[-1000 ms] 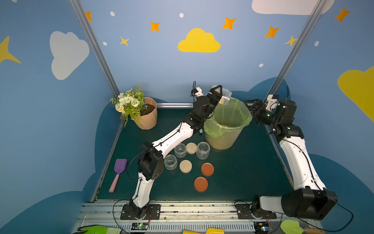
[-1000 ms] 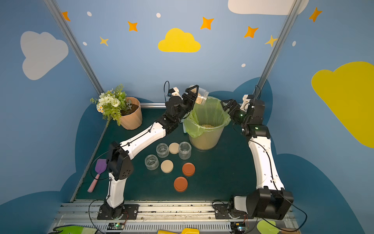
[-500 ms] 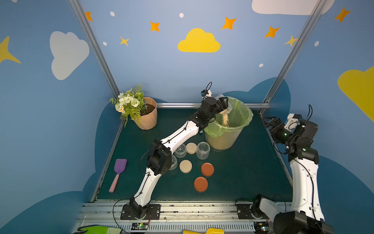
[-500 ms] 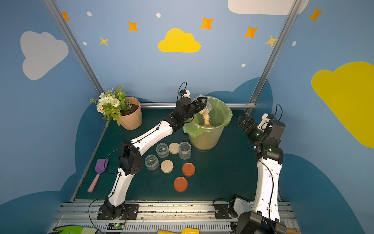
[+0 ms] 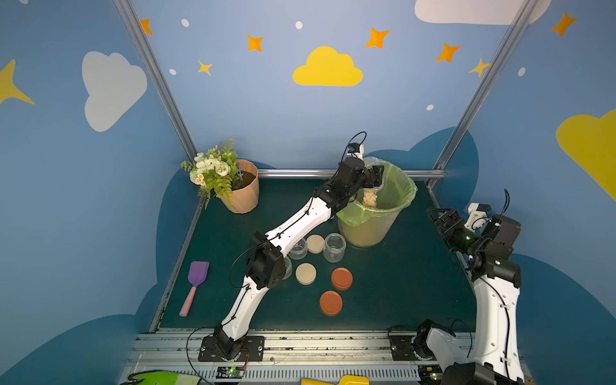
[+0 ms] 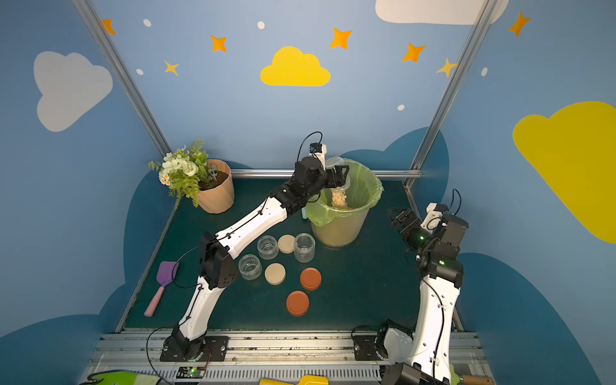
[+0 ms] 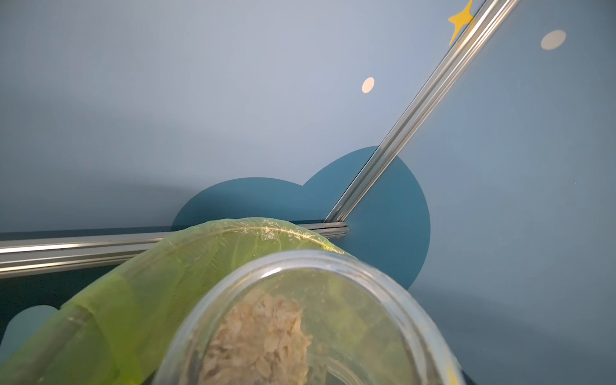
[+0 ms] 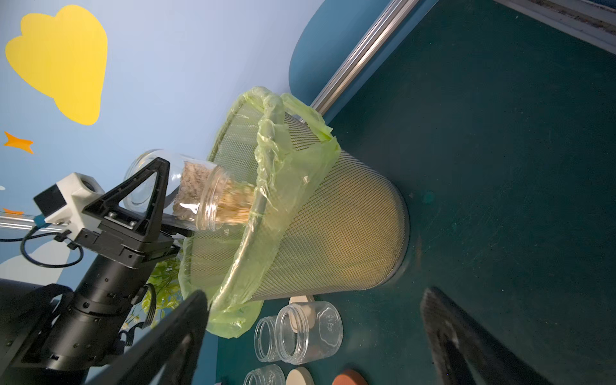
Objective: Empty expired oatmeal from jars
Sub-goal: Pour the expired oatmeal into the trash bin.
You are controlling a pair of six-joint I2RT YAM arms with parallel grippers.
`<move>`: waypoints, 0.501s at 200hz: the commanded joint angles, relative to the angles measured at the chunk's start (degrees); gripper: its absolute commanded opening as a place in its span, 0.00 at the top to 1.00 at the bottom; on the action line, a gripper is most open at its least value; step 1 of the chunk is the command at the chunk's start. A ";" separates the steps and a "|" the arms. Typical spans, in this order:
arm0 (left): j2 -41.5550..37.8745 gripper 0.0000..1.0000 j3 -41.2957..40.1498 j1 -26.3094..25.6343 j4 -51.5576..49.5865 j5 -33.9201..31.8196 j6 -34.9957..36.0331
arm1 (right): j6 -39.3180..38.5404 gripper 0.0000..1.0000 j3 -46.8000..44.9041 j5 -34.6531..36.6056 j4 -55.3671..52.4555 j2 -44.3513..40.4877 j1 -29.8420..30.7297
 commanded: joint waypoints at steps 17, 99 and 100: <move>-0.28 0.97 3.29 -1.28 1.93 -1.57 11.19 | -2.01 0.01 -1.25 -0.25 -1.74 -1.74 -0.43; 3.42 0.97 10.55 -4.74 -3.51 -2.33 28.96 | -2.76 0.02 -2.99 -0.44 -2.28 -2.74 -0.44; 3.46 0.97 10.63 -4.77 -3.56 -2.46 29.14 | -2.76 0.02 -2.96 -0.44 -2.31 -2.74 -0.44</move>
